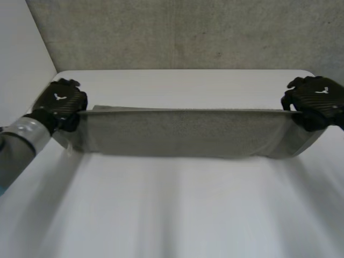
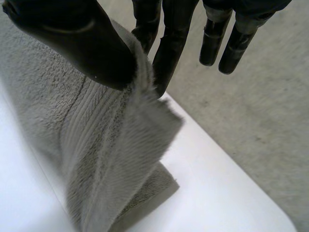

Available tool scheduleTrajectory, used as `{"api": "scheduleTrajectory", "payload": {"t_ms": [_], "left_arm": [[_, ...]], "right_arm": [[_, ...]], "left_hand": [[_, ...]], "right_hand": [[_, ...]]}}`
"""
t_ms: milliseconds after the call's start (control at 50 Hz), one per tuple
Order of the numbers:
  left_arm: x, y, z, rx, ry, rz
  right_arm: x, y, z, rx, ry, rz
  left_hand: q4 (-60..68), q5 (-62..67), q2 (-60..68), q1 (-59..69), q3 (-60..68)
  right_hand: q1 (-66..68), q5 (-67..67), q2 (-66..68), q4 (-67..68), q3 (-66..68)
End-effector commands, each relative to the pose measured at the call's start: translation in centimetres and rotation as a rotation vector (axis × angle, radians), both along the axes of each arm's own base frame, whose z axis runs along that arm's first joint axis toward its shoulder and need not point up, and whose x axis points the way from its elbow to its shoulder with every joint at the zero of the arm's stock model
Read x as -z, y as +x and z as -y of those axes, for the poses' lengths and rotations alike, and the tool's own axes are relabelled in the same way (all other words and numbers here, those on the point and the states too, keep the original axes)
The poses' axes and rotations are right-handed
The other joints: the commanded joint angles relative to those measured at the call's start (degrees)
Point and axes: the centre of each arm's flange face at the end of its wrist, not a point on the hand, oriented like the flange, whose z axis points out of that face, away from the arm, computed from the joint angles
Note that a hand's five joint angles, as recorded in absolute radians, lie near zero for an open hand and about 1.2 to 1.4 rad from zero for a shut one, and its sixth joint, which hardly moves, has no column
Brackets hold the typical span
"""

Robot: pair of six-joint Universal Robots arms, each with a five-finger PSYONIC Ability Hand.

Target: Fold the towel.

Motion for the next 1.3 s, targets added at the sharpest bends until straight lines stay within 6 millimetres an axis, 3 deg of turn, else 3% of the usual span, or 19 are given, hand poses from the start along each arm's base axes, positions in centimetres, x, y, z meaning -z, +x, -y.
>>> {"api": "scheduleTrajectory", "payload": {"t_ms": [20,160,280,480,720,740,760,780,800,820,840,860,960,1020,1060,1080,1160,1220,1300], "left_arm": [[3.7,-1.9,4.7,0.031,0.037,0.008],[4.7,-2.4,8.4,0.026,0.003,0.003],[5.6,-2.7,10.7,0.017,-0.015,0.004],[7.2,-3.8,12.1,0.025,-0.009,0.008],[8.3,-4.1,12.7,0.017,-0.013,0.008],[8.5,-4.1,12.7,0.016,-0.007,0.009],[8.5,-4.1,12.7,0.016,-0.007,0.009],[8.6,-4.1,12.6,0.008,-0.002,0.011],[8.5,-4.0,12.6,-0.008,-0.003,0.014],[8.4,-4.0,12.5,-0.022,-0.004,0.018],[8.4,-4.0,12.5,-0.022,-0.004,0.018],[8.2,-4.0,12.4,-0.037,-0.007,0.020],[6.3,-3.9,12.3,-0.057,-0.040,0.015],[4.6,-3.8,12.0,-0.058,-0.066,0.006],[2.7,-3.7,11.4,-0.059,-0.090,-0.005],[2.7,-3.7,11.4,-0.059,-0.090,-0.005],[0.5,-3.5,10.0,-0.058,-0.105,-0.014],[-0.4,-3.2,8.8,-0.060,-0.096,-0.021],[-0.8,-2.9,7.5,-0.059,-0.080,-0.020]], "right_arm": [[2.9,2.8,3.6,-0.032,0.025,-0.031],[5.1,3.9,7.4,-0.039,0.004,-0.034],[6.2,4.4,9.3,-0.004,-0.028,-0.046],[8.7,5.4,11.5,-0.010,-0.083,-0.044],[10.9,6.1,12.6,-0.023,-0.085,-0.043],[11.1,6.2,12.6,-0.027,-0.082,-0.043],[11.1,6.2,12.5,-0.029,-0.082,-0.042],[11.1,6.2,12.5,-0.029,-0.082,-0.042],[11.2,6.3,12.5,-0.024,-0.081,-0.044],[11.1,6.2,12.6,-0.010,-0.081,-0.048],[11.1,6.1,12.6,-0.010,-0.081,-0.048],[11.0,6.1,12.6,0.008,-0.084,-0.053],[9.4,6.1,12.7,0.050,-0.130,-0.060],[7.6,6.3,12.1,0.056,-0.169,-0.046],[5.2,6.1,11.3,0.067,-0.214,-0.014],[5.2,6.1,11.3,0.067,-0.214,-0.014],[2.0,5.7,9.6,0.090,-0.242,0.062],[1.0,5.3,8.2,0.093,-0.223,0.086],[1.3,5.1,6.4,0.090,-0.174,0.077]], "left_hand": [[-3.8,3.0,2.6,5.4,-3.3],[-3.8,3.0,2.6,5.4,-3.3],[-3.8,3.0,2.6,5.4,-3.3],[-3.8,3.0,2.6,5.4,-3.3],[-3.8,3.0,2.6,5.4,-3.3],[-3.8,-3.8,-4.2,-1.4,-3.3],[-3.8,-3.8,-4.3,-1.5,-3.3],[-3.8,-33.3,-33.8,-30.9,-3.3],[-3.8,-51.6,-52.1,-49.2,-3.3],[-3.8,-56.8,-57.2,-54.4,-3.3],[-3.8,-56.8,-57.3,-54.4,-3.3],[-3.8,-65.8,-66.3,-63.4,-3.3],[-3.8,-66.6,-67.0,-64.2,-3.3],[-3.8,-66.6,-67.0,-64.2,-3.3],[-3.8,-66.6,-67.0,-64.2,-3.3],[-3.8,-66.6,-67.0,-64.2,-3.3],[-3.8,-66.4,-66.9,-64.0,-3.3],[-3.8,-66.2,-66.7,-63.9,-3.3],[-3.8,-65.7,-66.2,-63.4,-3.3]], "right_hand": [[4.0,2.9,5.3,-4.4,-3.0],[4.0,2.9,5.3,-4.4,-3.0],[4.0,2.9,5.3,-4.4,-3.0],[4.0,2.9,5.3,-4.4,-3.0],[4.0,2.9,5.3,-4.4,-3.0],[4.0,2.9,5.3,-4.4,-3.0],[-1.1,-2.3,0.2,-4.4,-3.0],[-1.2,-2.3,0.1,-4.4,-3.0],[-32.0,-33.1,-30.7,-4.4,-3.0],[-65.1,-66.2,-63.8,-4.4,-3.0],[-65.4,-66.6,-64.1,-4.4,-3.0],[-66.0,-67.1,-64.7,-4.4,-3.0],[-66.0,-67.1,-64.7,-4.4,-3.0],[-66.0,-67.1,-64.7,-4.4,-3.0],[-66.0,-67.1,-64.7,-4.4,-3.0],[-66.0,-67.1,-64.7,-4.4,-3.0],[-66.0,-67.1,-64.7,-4.4,-3.0],[-66.0,-67.1,-64.7,-4.4,-3.0],[-66.0,-67.1,-64.7,-4.4,-3.0]]}}
